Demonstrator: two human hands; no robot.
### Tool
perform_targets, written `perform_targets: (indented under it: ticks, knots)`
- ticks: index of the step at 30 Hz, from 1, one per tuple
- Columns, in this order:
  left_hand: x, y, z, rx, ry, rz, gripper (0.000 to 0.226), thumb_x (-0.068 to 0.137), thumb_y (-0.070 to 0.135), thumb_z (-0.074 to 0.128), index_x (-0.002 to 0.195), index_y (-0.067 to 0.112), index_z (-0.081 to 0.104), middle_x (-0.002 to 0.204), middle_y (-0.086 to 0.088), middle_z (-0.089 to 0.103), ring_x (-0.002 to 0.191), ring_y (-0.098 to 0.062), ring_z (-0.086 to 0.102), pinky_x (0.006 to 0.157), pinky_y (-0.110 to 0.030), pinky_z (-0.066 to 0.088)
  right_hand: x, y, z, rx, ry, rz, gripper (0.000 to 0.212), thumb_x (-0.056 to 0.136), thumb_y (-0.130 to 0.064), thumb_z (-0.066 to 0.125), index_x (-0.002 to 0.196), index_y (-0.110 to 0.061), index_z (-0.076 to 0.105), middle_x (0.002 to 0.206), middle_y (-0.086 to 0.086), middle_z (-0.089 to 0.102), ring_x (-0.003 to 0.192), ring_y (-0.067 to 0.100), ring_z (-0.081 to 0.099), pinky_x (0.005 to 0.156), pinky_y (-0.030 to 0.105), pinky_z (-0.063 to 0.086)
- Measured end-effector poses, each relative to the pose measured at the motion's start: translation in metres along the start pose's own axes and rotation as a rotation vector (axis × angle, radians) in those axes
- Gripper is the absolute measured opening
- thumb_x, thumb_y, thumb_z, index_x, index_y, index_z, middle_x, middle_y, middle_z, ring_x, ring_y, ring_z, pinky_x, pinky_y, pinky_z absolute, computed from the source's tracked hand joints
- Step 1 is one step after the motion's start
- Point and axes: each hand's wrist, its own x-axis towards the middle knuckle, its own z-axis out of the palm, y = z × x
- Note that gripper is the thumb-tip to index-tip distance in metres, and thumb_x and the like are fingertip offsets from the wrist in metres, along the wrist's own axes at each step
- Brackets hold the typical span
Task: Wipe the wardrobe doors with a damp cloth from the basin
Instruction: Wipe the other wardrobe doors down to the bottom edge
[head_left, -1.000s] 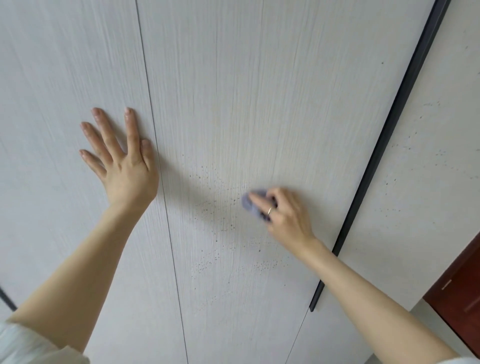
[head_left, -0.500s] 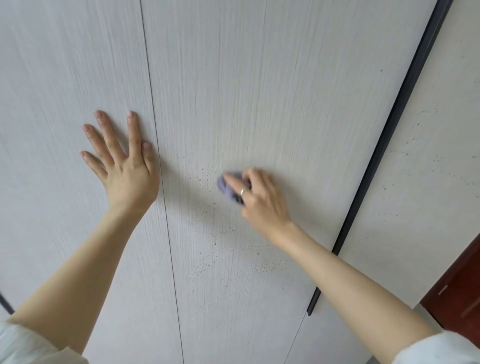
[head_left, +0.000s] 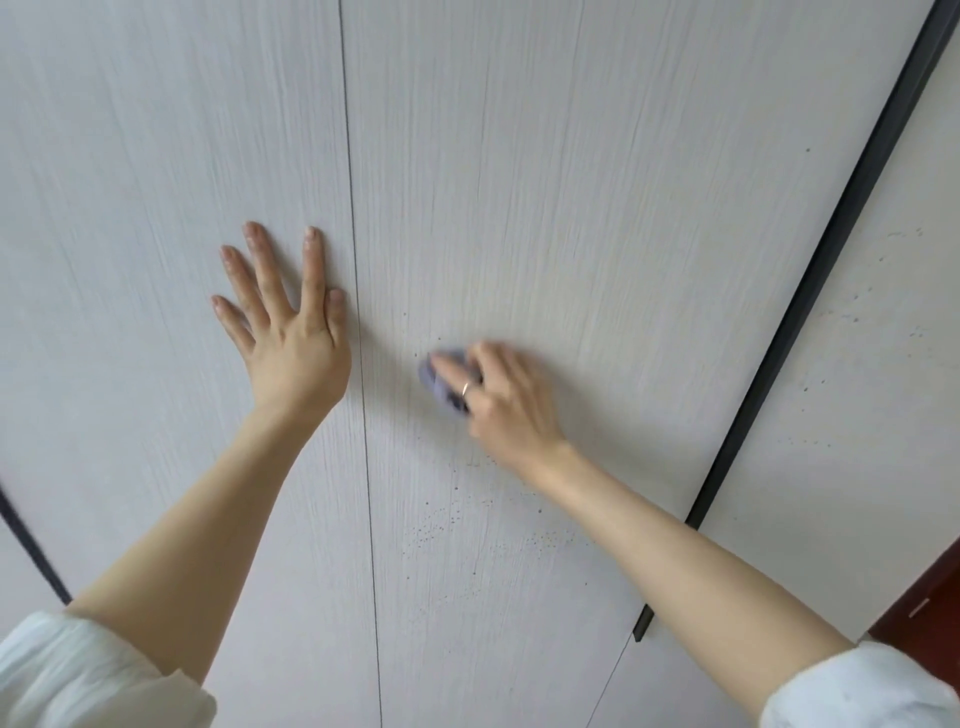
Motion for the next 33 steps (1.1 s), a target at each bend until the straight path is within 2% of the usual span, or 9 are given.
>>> perform_targets:
  ticks: [4, 8, 10, 12, 17, 22, 27, 30, 33]
  knots:
    - [-0.001, 0.000, -0.002, 0.010, -0.007, 0.009, 0.052, 0.102, 0.033, 0.024, 0.150, 0.034, 0.003, 0.157, -0.012, -0.012, 0.143, -0.035, -0.014, 0.112, -0.057, -0.006, 0.051, 0.004, -0.006, 0.048, 0.167, 0.309, 0.043, 0.063, 0.006, 0.073, 0.103, -0.009, 0.071, 0.076, 0.012, 0.054, 0.064, 0.029, 0.053, 0.051, 0.031, 0.042]
    - [-0.001, -0.003, -0.005, 0.026, -0.023, 0.019, 0.052, 0.102, 0.033, 0.025, 0.150, 0.032, 0.005, 0.157, -0.013, -0.011, 0.143, -0.036, -0.014, 0.112, -0.058, -0.005, 0.006, -0.027, 0.011, 0.007, -0.010, -0.006, 0.029, 0.078, -0.002, 0.051, 0.093, -0.013, 0.073, 0.074, 0.007, 0.058, 0.065, 0.026, 0.057, 0.052, 0.030, 0.043]
    - [-0.002, -0.005, -0.007, 0.025, -0.040, 0.026, 0.052, 0.102, 0.032, 0.026, 0.150, 0.032, 0.005, 0.157, -0.012, -0.012, 0.143, -0.036, -0.014, 0.112, -0.058, -0.005, -0.014, -0.034, 0.011, -0.044, -0.132, -0.151, 0.044, 0.086, -0.002, 0.032, 0.086, -0.017, 0.073, 0.071, 0.003, 0.058, 0.063, 0.022, 0.057, 0.052, 0.029, 0.042]
    - [-0.003, -0.005, -0.008, 0.025, -0.049, 0.036, 0.052, 0.102, 0.032, 0.026, 0.150, 0.032, 0.005, 0.157, -0.012, -0.013, 0.143, -0.035, -0.015, 0.112, -0.057, -0.006, 0.004, -0.030, 0.007, -0.035, -0.126, -0.103, 0.038, 0.081, -0.004, 0.037, 0.087, -0.017, 0.072, 0.071, 0.004, 0.057, 0.063, 0.024, 0.057, 0.053, 0.030, 0.040]
    - [-0.002, -0.007, -0.010, 0.025, -0.061, 0.053, 0.053, 0.103, 0.033, 0.026, 0.150, 0.033, 0.004, 0.157, -0.010, -0.014, 0.143, -0.034, -0.016, 0.113, -0.056, -0.007, 0.093, -0.022, -0.007, 0.011, 0.135, 0.197, 0.037, 0.070, 0.001, 0.053, 0.101, -0.009, 0.070, 0.079, 0.015, 0.056, 0.069, 0.030, 0.055, 0.055, 0.035, 0.041]
    - [-0.003, -0.013, -0.014, 0.051, -0.083, 0.078, 0.054, 0.103, 0.032, 0.029, 0.150, 0.034, 0.003, 0.157, -0.009, -0.014, 0.143, -0.032, -0.016, 0.114, -0.053, -0.006, 0.046, -0.038, 0.017, -0.028, 0.063, 0.037, 0.032, 0.081, -0.011, 0.044, 0.097, -0.012, 0.072, 0.074, 0.010, 0.057, 0.064, 0.026, 0.055, 0.051, 0.032, 0.041]
    - [-0.007, -0.016, -0.017, 0.067, -0.127, 0.074, 0.054, 0.103, 0.033, 0.026, 0.149, 0.036, 0.000, 0.157, -0.007, -0.018, 0.143, -0.031, -0.019, 0.114, -0.055, -0.005, -0.042, -0.026, 0.029, -0.171, -0.230, -0.303, 0.018, 0.084, -0.013, 0.053, 0.086, -0.021, 0.069, 0.072, -0.003, 0.057, 0.063, 0.016, 0.054, 0.053, 0.027, 0.041]
    - [-0.007, -0.019, -0.018, 0.068, -0.122, 0.069, 0.054, 0.103, 0.031, 0.027, 0.149, 0.037, -0.001, 0.157, -0.007, -0.018, 0.143, -0.031, -0.019, 0.114, -0.055, -0.005, -0.028, 0.007, 0.009, -0.138, -0.179, -0.258, 0.035, 0.083, -0.004, 0.040, 0.091, -0.017, 0.071, 0.071, 0.002, 0.055, 0.061, 0.021, 0.054, 0.053, 0.027, 0.040]
    - [-0.008, -0.014, -0.016, 0.043, -0.110, 0.037, 0.055, 0.103, 0.027, 0.029, 0.149, 0.037, 0.001, 0.157, -0.006, -0.017, 0.143, -0.032, -0.018, 0.113, -0.057, -0.004, 0.004, 0.040, -0.024, -0.128, -0.073, -0.110, 0.036, 0.070, 0.001, 0.053, 0.098, -0.011, 0.071, 0.073, 0.012, 0.056, 0.064, 0.028, 0.056, 0.055, 0.031, 0.043]
